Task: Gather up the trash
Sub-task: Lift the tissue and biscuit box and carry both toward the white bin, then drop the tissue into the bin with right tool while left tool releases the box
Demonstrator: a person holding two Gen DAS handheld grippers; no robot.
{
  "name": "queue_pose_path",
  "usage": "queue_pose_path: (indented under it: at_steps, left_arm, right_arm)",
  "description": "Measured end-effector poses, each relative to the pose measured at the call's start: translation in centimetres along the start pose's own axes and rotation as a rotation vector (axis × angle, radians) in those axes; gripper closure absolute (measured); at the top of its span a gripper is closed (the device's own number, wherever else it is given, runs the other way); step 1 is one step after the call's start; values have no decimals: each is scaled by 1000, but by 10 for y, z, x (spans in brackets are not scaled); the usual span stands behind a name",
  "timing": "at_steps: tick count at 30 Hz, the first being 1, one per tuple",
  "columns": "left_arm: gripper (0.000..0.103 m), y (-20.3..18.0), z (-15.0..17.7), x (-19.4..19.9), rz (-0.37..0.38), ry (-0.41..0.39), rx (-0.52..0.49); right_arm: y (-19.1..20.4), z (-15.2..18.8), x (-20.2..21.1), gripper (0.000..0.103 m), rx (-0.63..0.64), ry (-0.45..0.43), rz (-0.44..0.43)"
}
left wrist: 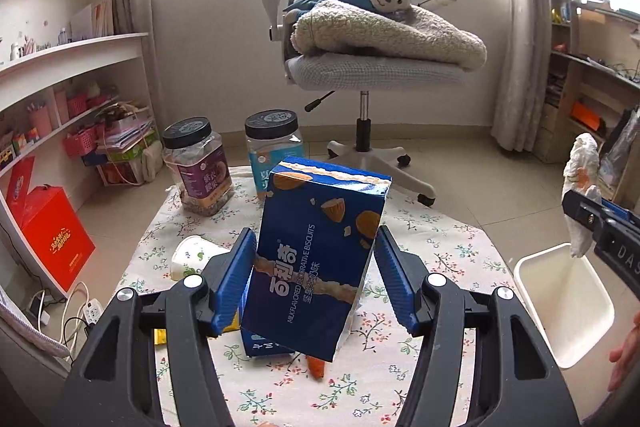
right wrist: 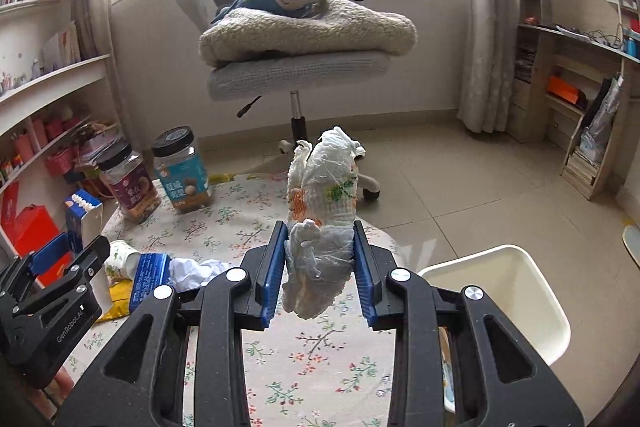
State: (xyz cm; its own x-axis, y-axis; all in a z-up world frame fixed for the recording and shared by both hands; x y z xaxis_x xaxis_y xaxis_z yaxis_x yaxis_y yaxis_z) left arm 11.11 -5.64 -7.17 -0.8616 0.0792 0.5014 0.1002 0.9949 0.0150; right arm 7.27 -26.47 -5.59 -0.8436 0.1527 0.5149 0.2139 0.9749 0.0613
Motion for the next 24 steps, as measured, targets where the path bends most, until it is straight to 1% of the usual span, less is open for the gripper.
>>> queue_pose_path:
  at_steps: [6,12,15,16,17,20,22,24]
  left_arm:
    - [43,-29,3,-1,33,1,-36]
    - [43,-59,3,-1,68,-2,-71]
    - [43,-76,1,2,94,-7,-83]
    - [43,-81,0,4,104,-9,-88]
    - [43,-88,0,6,115,-11,-93]
    - [43,-110,-2,11,156,-18,-110]
    - [43,-125,-1,12,180,-19,-124]
    - [43,-141,0,13,212,-1,-131]
  right_arm:
    - [-57,-5,8,73,-93,-17,97]
    - [-106,-3,14,72,-186,-5,179]
    - [-128,-2,18,69,-225,-8,227]
    - [-135,-2,21,58,-239,-15,243]
    - [-143,-2,25,42,-257,-29,267]
    - [-163,-3,40,18,-287,-83,339]
    - [-176,-4,51,10,-307,-117,381]
    - [-188,-3,58,7,-322,-135,412]
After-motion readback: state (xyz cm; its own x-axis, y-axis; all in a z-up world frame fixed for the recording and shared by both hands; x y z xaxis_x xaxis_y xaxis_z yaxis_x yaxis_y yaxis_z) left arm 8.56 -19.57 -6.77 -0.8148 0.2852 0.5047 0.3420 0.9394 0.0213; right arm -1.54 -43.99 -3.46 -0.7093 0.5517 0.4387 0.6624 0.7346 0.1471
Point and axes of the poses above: each gripper's, at about its wrist camera, not at the fingertips, and x roughly against the way its jaws point, y to its left, z to its underside, the point moved 4 cm from there along -x, roughly the way its jaws point, and after that the axes turned 2 degrees about x, right-handed, at the moved point
